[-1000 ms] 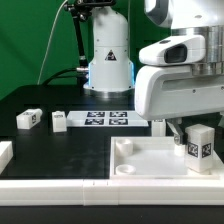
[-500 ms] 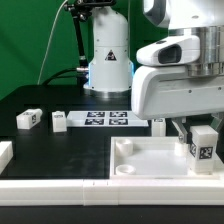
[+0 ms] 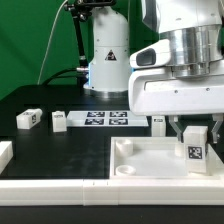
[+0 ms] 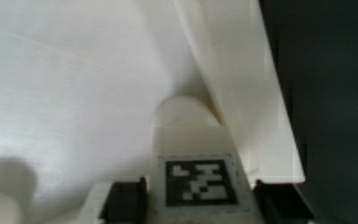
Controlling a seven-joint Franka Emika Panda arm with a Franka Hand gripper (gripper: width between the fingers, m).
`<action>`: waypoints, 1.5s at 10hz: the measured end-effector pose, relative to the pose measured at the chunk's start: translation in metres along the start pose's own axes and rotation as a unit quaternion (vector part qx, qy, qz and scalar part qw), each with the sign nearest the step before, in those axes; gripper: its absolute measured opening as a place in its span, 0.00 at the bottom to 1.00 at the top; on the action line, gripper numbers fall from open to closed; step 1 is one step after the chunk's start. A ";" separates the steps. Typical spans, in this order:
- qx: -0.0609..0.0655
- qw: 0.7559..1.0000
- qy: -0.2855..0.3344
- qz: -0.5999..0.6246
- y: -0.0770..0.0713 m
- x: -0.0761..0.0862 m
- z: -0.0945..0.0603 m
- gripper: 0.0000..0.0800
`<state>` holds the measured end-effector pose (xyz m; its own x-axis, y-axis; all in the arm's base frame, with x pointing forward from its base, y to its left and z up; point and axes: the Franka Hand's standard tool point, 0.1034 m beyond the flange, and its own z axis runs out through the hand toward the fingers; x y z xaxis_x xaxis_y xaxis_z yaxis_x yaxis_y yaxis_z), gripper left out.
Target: Assemble one leg
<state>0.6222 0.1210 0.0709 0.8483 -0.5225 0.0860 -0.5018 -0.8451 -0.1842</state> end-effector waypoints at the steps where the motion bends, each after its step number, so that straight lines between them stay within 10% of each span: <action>1: 0.004 0.998 0.004 0.065 -0.001 -0.003 0.001 0.36; 6: 0.004 0.980 -0.001 0.201 -0.007 -0.009 0.002 0.40; 7: -0.001 0.984 -0.009 0.177 -0.009 -0.007 0.000 0.62; 11: -0.010 0.997 -0.017 -0.076 -0.009 0.002 -0.001 0.80; 15: -0.036 0.950 -0.003 -0.309 -0.010 0.002 0.001 0.81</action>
Offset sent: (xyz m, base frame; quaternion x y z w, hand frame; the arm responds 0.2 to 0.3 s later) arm 0.0038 0.0008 -0.0074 -0.0301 0.0056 0.2342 0.9717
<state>0.6287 0.1283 0.0721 0.9855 0.0774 0.1508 0.0831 -0.9960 -0.0318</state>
